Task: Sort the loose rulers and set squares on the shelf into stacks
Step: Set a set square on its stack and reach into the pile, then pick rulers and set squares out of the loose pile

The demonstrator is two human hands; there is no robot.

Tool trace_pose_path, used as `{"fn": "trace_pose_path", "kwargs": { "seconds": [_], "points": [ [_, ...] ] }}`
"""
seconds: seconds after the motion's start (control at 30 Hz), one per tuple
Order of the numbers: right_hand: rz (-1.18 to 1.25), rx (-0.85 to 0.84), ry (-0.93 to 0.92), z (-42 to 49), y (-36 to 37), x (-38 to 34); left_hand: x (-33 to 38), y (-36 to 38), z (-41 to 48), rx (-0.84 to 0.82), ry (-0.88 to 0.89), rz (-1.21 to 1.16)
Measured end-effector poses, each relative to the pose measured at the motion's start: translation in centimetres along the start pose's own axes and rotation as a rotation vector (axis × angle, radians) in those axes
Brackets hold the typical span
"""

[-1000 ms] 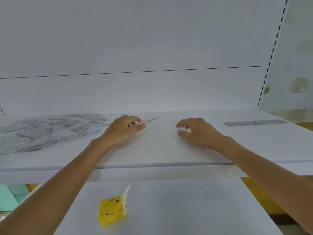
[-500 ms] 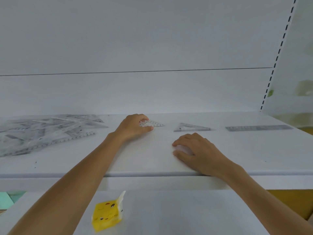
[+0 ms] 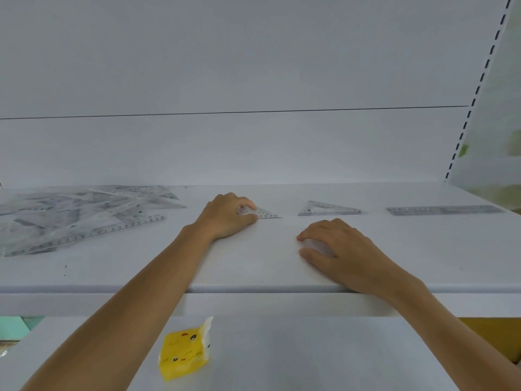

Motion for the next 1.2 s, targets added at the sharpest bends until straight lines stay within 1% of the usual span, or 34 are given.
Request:
{"fn": "trace_pose_path", "kwargs": {
  "seconds": [0.07,0.17,0.2,0.27,0.37,0.5,0.63,0.73,0.83,0.93,1.03,1.13,1.2],
  "points": [
    [-0.009,0.003,0.0,0.0,0.0,0.0,0.2,-0.5,-0.1,0.053,0.011,-0.021],
    [-0.013,-0.003,0.024,0.3,0.0,0.1,0.6,-2.5,-0.5,0.226,0.011,-0.127],
    [-0.016,-0.007,0.033,0.5,-0.1,0.2,0.7,-2.8,-0.6,0.247,0.013,-0.158],
    [-0.056,-0.009,0.033,1.4,0.0,0.0,1.0,-3.3,-0.9,0.225,0.029,-0.176],
    [-0.15,-0.017,0.036,3.5,0.7,-0.8,0.6,-4.6,-2.2,0.169,0.075,-0.128],
    [-0.195,0.01,-0.029,6.4,2.4,-4.8,-3.1,-8.1,-5.7,0.173,0.061,-0.082],
    [-0.146,0.038,-0.129,9.8,4.1,-12.3,-8.1,-12.5,-10.3,0.238,0.032,-0.087],
    [-0.07,0.119,-0.233,11.8,4.9,-19.2,-12.5,-15.6,-14.0,0.253,-0.009,-0.064],
    [0.021,0.174,-0.277,13.7,6.0,-25.2,-17.1,-19.0,-17.8,0.283,-0.065,-0.058],
    [0.041,0.151,-0.272,15.6,7.7,-29.4,-20.9,-22.0,-21.1,0.291,-0.082,-0.036],
    [-0.005,0.11,-0.25,16.9,9.8,-32.3,-24.3,-23.2,-23.3,0.181,-0.099,-0.02],
    [-0.084,0.084,-0.163,18.4,11.3,-33.5,-27.0,-24.3,-24.6,0.12,-0.122,-0.009],
    [-0.115,0.009,-0.091,19.3,12.5,-33.6,-28.4,-25.2,-24.9,0.126,-0.113,0.01]
  ]
}}
Point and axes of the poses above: each hand's wrist, its own z-axis towards the middle knuckle, its own y-axis out of the palm, x = y × z, the point moved 10 cm from there along z, towards the middle knuckle, and after that the axes turned 14 degrees about y, right-handed, at the moved point
